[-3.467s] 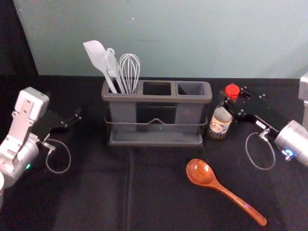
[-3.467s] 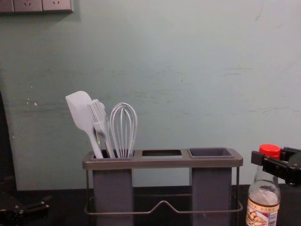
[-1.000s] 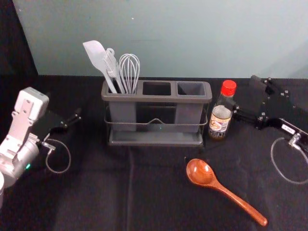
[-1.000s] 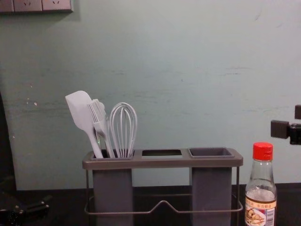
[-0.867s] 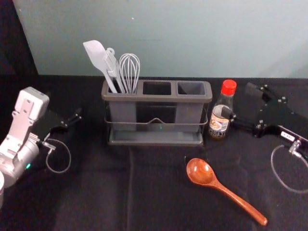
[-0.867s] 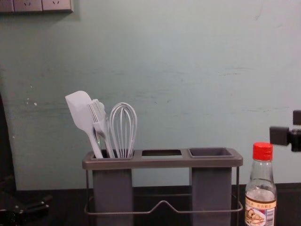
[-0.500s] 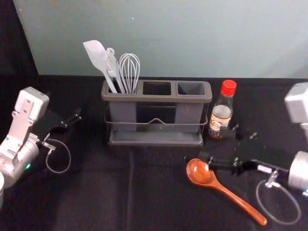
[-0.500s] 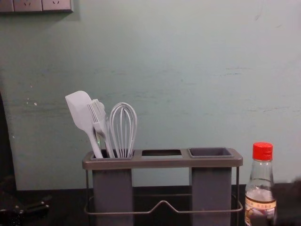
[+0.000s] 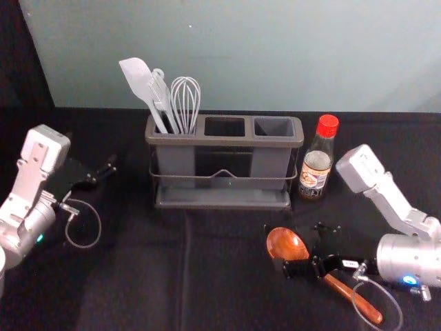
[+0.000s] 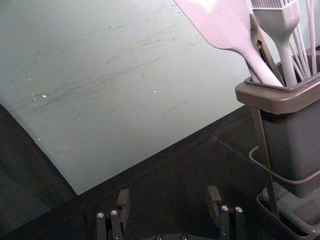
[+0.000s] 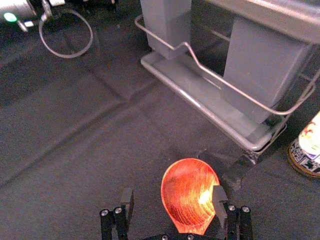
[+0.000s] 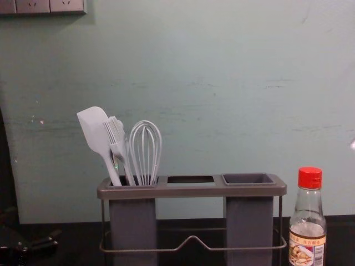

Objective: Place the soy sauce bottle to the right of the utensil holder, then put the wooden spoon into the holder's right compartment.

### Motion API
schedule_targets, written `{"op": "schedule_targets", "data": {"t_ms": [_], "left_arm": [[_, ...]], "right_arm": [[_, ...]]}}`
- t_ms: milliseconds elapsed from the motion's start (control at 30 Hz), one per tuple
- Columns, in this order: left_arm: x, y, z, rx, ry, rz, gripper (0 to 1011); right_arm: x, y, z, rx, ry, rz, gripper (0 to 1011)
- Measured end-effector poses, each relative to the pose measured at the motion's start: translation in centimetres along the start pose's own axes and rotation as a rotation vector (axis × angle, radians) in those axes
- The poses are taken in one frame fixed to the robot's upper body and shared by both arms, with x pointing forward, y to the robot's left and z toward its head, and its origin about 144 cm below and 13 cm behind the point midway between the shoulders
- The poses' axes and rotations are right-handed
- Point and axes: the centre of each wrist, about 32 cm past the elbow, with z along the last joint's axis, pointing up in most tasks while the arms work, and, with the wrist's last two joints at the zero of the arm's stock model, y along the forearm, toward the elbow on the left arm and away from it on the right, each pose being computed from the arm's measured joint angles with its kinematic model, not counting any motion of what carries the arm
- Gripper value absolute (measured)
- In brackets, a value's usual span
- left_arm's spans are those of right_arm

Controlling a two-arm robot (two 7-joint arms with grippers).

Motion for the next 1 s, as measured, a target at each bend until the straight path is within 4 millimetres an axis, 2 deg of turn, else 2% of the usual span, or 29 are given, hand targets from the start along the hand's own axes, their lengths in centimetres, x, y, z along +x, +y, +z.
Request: {"op": "schedule_targets", "data": {"t_ms": [333, 1000], "left_arm": [[0.0, 0.0, 0.0, 0.000, 0.000, 0.000, 1005], [0.0, 0.0, 0.0, 0.000, 0.000, 0.000, 1005]], "right_arm": [[0.3, 1.5, 0.7, -0.061, -0.054, -0.010, 1004], [0.9, 2.8, 1.0, -0.083, -0.078, -0.049, 1004]]}}
